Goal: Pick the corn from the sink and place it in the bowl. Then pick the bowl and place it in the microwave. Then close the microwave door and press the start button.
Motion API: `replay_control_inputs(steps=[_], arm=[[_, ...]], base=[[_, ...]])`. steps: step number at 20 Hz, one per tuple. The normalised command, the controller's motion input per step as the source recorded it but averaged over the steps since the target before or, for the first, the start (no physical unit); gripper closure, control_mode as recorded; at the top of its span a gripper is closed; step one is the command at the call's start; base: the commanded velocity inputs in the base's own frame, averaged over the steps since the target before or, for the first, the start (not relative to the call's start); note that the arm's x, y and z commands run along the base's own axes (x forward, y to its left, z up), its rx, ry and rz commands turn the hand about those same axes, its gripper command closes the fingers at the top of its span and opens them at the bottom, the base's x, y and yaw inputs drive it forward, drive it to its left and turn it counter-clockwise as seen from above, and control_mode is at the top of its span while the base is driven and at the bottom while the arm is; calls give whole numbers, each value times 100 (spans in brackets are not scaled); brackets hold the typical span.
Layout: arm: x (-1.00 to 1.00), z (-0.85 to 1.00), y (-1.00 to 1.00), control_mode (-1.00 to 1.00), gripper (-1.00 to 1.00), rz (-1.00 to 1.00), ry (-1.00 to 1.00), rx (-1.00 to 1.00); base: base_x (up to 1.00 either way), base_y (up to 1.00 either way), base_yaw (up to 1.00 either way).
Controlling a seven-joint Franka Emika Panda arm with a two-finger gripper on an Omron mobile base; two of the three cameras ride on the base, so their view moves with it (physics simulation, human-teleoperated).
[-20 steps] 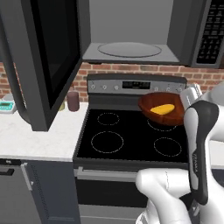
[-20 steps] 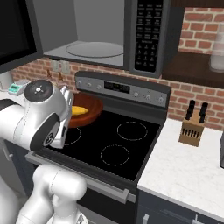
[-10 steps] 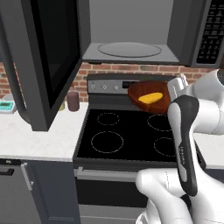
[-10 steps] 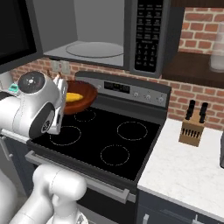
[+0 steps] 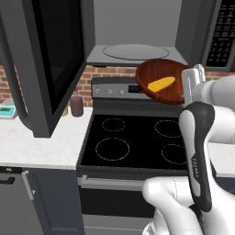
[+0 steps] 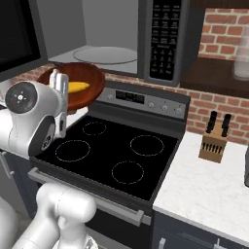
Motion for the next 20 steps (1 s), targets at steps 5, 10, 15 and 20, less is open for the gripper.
replay_control_inputs(steps=[5, 10, 15, 20], arm=[[6, 66, 0, -100, 100, 0, 0, 0], [14, 51, 0, -100, 100, 0, 0, 0], [47, 23, 0, -100, 100, 0, 3, 0], [57, 3, 0, -100, 100, 0, 1, 0]], base=[[0, 0, 0], [0, 0, 0], [0, 0, 0], [0, 0, 0]])
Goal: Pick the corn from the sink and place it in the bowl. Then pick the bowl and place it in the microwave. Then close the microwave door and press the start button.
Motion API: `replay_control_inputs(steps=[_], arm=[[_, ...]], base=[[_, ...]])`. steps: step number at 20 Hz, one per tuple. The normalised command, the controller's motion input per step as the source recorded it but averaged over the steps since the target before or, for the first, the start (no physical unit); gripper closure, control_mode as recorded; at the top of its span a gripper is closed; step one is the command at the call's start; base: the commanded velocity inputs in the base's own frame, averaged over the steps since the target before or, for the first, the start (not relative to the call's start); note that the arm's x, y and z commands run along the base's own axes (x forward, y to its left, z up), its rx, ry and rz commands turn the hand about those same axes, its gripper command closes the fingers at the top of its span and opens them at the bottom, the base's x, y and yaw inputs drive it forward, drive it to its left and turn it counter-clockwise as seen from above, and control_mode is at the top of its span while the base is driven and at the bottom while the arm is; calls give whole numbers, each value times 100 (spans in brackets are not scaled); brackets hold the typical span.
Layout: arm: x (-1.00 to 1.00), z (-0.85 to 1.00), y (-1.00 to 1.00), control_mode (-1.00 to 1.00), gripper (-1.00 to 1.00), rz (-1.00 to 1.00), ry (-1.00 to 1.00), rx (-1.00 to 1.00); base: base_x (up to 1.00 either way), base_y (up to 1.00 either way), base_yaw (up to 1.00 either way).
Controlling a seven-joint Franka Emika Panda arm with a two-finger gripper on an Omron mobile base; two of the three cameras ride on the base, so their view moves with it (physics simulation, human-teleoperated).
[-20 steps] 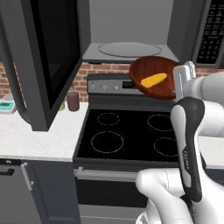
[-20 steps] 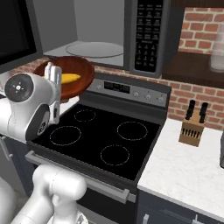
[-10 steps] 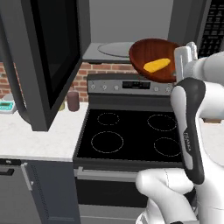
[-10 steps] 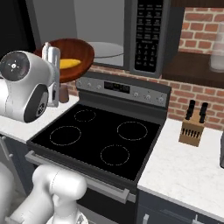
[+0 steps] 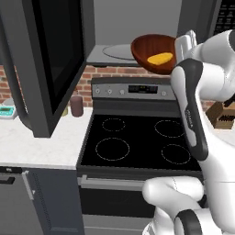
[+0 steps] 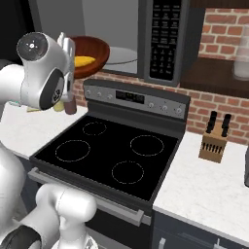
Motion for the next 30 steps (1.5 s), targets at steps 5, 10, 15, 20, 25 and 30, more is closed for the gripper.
replay_control_inputs(steps=[5, 10, 15, 20, 25, 30], arm=[[57, 0, 0, -100, 100, 0, -1, 0], [47, 15, 0, -100, 100, 0, -3, 0], [56, 3, 0, -100, 100, 0, 0, 0], [61, 0, 0, -100, 100, 0, 1, 0], [55, 0, 0, -100, 100, 0, 1, 0], [49, 0, 0, -100, 100, 0, 0, 0]], base=[[0, 0, 0], [0, 0, 0], [0, 0, 0], [0, 0, 0], [0, 0, 0], [0, 0, 0]])
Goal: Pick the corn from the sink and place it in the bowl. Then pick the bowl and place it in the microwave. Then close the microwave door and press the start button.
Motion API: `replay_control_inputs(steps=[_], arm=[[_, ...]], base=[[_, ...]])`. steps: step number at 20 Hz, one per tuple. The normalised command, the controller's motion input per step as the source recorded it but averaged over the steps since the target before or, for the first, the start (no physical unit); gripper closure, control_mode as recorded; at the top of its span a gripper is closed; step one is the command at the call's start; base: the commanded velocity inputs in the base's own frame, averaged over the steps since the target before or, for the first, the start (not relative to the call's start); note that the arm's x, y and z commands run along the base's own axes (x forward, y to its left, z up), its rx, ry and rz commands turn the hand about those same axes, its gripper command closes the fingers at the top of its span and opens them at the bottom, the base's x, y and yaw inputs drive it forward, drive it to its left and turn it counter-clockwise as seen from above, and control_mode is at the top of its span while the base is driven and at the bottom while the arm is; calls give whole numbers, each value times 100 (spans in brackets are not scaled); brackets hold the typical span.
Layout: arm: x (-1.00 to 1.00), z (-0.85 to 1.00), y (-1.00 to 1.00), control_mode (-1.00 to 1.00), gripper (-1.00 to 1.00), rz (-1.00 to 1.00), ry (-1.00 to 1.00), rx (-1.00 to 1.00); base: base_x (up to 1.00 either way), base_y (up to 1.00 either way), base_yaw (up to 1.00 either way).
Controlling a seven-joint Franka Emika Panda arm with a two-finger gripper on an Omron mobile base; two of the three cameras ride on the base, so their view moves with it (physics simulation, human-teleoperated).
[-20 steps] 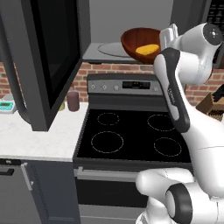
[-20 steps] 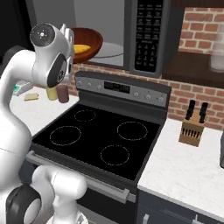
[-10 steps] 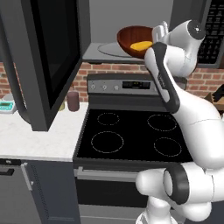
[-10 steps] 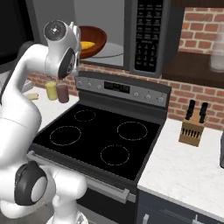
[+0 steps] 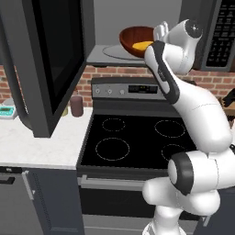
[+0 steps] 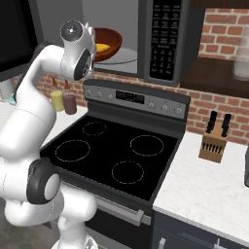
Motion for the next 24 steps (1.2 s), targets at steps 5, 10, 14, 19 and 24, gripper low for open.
replay_control_inputs(steps=[5, 10, 14, 19, 24], arm=[[31, -14, 0, -100, 100, 0, 0, 0], [22, -8, 0, -100, 100, 0, 0, 0], [24, -1, 0, -100, 100, 0, 0, 0], [48, 0, -4, -100, 100, 0, 3, 0], [57, 0, 0, -100, 100, 0, 6, 0]], base=[[0, 0, 0], [0, 0, 0], [0, 0, 0], [0, 0, 0], [0, 0, 0]])
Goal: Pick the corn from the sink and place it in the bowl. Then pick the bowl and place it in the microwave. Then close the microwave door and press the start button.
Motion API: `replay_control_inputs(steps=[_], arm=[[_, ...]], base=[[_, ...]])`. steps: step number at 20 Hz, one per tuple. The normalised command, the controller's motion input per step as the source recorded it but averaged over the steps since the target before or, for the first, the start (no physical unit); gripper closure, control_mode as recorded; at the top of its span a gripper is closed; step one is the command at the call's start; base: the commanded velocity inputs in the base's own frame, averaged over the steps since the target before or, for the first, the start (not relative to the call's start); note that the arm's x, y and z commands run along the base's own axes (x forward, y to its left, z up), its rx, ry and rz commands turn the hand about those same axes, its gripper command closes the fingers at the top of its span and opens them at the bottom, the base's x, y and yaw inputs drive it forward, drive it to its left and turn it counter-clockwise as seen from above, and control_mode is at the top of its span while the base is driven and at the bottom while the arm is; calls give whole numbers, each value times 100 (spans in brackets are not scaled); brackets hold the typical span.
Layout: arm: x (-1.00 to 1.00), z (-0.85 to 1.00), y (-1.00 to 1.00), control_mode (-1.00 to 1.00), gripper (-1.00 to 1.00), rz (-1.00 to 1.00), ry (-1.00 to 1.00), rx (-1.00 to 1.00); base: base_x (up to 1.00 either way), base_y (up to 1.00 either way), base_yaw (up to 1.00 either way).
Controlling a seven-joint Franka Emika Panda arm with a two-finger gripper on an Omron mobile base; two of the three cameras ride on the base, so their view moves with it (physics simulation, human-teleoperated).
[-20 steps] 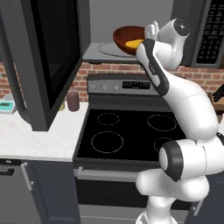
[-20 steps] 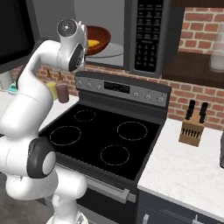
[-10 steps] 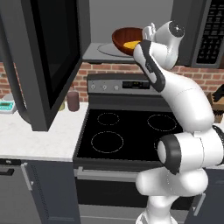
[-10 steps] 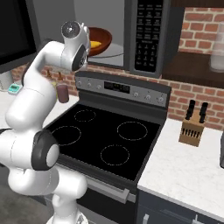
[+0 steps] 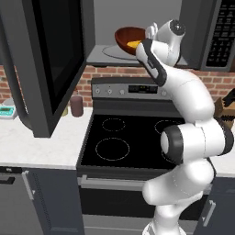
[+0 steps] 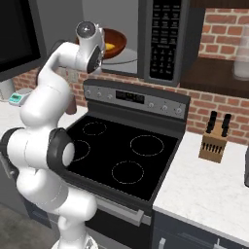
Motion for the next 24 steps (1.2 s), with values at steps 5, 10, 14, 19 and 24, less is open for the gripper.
replay_control_inputs(steps=[5, 10, 14, 19, 24], arm=[[35, -3, 0, -100, 100, 0, 0, 0], [12, -2, 0, -100, -100, 0, 0, 0], [0, 0, 0, -100, -100, 0, -6, 0], [-17, 1, 0, -100, -100, 0, -19, 0], [-49, 8, 0, -100, -100, 0, -17, 0]], base=[[0, 0, 0], [0, 0, 0], [0, 0, 0], [0, 0, 0], [0, 0, 0]])
